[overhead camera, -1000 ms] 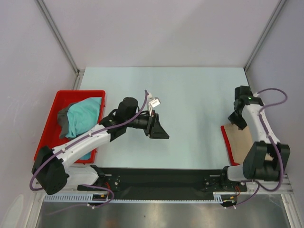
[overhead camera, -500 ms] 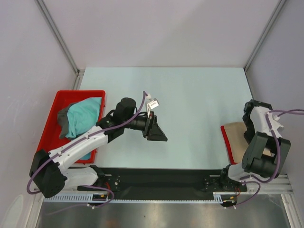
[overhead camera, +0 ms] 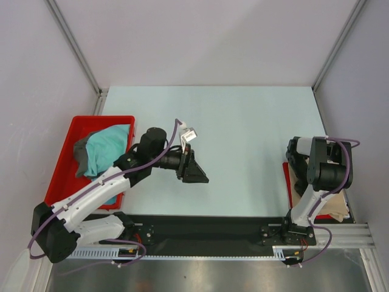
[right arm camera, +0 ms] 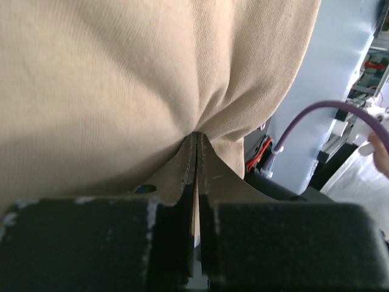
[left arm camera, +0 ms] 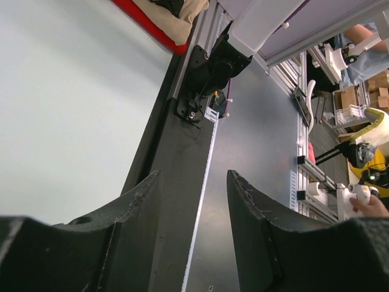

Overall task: Fold and stack the t-shirts
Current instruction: Neatly place the folded tshirt to the corner

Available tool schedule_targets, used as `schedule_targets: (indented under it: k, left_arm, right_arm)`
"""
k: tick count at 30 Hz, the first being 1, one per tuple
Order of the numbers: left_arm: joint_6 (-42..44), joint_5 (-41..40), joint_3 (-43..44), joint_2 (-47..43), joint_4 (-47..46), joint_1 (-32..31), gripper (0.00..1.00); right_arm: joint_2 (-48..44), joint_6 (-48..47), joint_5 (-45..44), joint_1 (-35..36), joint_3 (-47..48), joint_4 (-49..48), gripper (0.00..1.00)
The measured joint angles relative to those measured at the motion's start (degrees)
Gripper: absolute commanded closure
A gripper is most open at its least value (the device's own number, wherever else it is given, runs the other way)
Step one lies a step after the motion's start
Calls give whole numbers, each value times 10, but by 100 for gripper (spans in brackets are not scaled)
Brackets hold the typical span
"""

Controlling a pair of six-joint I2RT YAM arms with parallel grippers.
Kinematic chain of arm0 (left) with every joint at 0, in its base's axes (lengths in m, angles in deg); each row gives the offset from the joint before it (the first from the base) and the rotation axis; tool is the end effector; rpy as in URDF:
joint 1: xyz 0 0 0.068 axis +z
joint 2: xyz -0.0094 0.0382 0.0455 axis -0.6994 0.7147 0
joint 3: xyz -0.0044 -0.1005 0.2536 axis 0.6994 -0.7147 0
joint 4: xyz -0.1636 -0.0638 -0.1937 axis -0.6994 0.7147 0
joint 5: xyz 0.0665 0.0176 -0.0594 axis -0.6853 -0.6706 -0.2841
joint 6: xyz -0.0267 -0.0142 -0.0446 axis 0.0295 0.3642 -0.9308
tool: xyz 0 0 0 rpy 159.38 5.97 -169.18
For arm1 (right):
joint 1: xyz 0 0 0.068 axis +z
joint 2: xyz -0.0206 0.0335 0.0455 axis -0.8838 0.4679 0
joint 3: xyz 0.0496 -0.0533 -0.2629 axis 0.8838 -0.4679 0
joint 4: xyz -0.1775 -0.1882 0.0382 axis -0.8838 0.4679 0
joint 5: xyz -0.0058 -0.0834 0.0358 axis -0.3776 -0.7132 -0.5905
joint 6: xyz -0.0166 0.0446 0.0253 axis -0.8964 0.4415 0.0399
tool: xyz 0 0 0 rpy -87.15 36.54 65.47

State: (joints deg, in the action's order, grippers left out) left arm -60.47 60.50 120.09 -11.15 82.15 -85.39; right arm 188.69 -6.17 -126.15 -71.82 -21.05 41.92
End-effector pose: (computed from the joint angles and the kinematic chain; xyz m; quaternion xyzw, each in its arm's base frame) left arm 0.1646 -0.1774 0.3137 0.3135 0.7373 -0.5520 0.2312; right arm 0.2150 -0.0595 0.1300 -0.4751 -0.7687 0.4163 0.1010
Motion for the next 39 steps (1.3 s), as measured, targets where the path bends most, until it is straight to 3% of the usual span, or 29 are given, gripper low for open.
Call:
schedule_targets:
  k: [4, 10, 16, 29, 34, 39]
  left_arm:
    - [5, 0, -1, -7, 9, 2, 48]
    - [5, 0, -8, -7, 5, 3, 48]
    - [5, 0, -9, -7, 1, 8, 48]
    - [6, -21, -19, -33, 37, 22, 48]
    - [5, -26, -22, -48, 40, 27, 48]
    - [5, -26, -35, -46, 31, 30, 47]
  right_arm:
    - [-5, 33, 3, 9, 17, 27, 100]
    - [-24, 45, -18, -10, 120, 29, 100]
    - [-39, 48, -37, -68, 97, 28, 100]
    - [82, 48, -89, -147, 106, 37, 100]
    - [75, 45, -103, -142, 140, 40, 100]
    - [-2, 30, -96, -94, 174, 36, 100]
